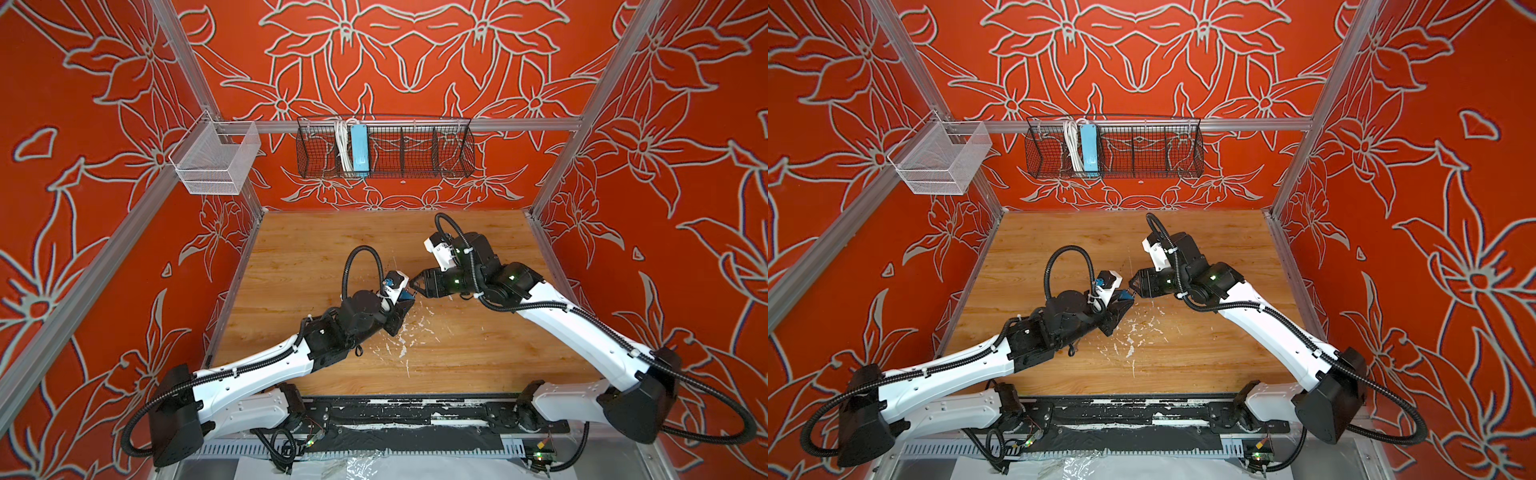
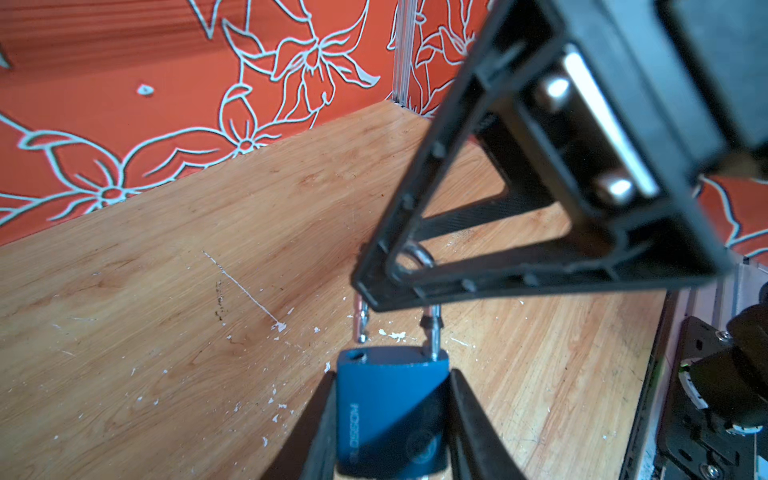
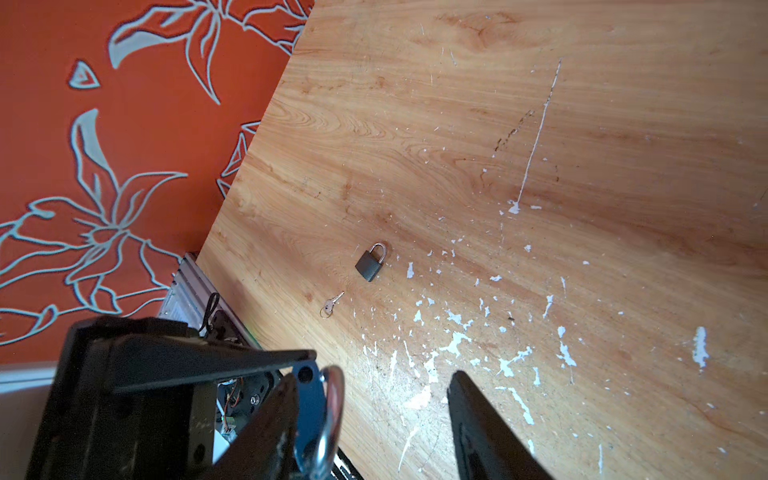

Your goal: Unlock with the key

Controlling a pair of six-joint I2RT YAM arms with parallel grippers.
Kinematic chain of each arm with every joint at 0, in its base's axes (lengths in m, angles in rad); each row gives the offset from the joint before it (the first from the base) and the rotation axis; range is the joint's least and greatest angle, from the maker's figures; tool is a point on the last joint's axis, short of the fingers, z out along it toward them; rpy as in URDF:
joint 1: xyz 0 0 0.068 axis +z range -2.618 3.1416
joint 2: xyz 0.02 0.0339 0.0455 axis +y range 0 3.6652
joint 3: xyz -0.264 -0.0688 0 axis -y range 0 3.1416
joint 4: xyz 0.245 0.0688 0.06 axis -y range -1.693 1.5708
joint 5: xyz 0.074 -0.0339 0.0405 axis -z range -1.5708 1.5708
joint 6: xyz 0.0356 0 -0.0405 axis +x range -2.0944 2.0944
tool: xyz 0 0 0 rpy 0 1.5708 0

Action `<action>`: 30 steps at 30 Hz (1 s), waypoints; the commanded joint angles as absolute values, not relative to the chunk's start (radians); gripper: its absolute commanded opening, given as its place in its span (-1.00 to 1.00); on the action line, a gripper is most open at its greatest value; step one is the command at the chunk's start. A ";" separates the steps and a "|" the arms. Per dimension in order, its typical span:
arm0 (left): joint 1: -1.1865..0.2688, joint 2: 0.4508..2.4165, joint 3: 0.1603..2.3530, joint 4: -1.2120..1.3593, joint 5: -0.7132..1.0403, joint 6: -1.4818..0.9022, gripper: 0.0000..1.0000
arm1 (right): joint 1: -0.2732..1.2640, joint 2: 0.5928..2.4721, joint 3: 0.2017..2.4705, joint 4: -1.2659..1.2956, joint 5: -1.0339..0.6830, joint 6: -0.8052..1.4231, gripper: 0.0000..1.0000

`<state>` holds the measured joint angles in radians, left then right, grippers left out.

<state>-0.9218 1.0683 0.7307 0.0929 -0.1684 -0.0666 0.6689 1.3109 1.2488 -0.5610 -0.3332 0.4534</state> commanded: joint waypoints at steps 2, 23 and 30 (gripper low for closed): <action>-0.917 1.066 0.729 0.158 -0.147 -0.045 -1.00 | 0.666 1.317 1.280 -0.602 -0.279 0.410 0.24; -0.917 1.037 0.716 0.157 -0.129 -0.043 -1.00 | 0.664 1.408 1.407 -0.771 -0.182 0.244 0.37; -0.917 1.035 0.715 0.167 -0.128 -0.037 -1.00 | 0.663 1.413 1.414 -0.811 -0.165 0.209 0.39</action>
<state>-0.9218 1.0668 0.7197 0.0978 -0.1295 -0.0555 0.6685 1.4097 1.3960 -0.7506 -0.2012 0.2592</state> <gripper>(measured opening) 0.376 0.693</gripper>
